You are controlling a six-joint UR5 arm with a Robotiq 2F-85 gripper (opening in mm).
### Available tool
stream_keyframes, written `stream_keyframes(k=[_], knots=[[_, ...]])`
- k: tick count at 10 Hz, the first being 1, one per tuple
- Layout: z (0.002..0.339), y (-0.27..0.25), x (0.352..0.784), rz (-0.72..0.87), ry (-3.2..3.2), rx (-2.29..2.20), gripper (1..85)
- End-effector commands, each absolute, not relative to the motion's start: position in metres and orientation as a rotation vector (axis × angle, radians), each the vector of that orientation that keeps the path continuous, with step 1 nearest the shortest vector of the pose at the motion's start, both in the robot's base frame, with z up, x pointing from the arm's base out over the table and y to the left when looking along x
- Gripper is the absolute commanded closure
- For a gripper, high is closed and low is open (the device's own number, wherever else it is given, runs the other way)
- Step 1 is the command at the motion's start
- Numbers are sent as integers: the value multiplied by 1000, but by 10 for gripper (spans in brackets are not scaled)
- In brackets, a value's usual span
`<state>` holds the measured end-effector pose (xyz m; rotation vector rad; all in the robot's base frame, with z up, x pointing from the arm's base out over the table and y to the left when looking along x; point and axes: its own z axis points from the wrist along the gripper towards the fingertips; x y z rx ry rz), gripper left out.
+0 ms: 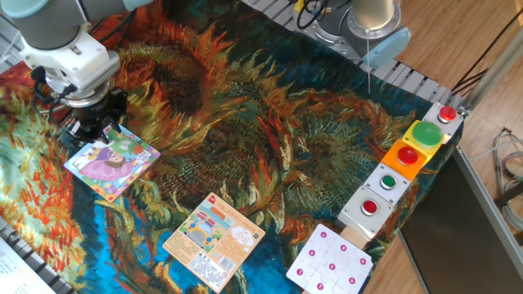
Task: Assemble one piece of a puzzle
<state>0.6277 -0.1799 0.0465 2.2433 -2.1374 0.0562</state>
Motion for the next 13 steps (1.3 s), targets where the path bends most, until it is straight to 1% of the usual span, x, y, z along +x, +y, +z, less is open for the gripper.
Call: stream_keyframes(k=[1, 4, 13], knots=[[47, -174, 628, 5, -2209, 2228, 843], [47, -167, 627, -29, -2276, 2182, 843], [33, -191, 627, 37, -2185, 2234, 843]])
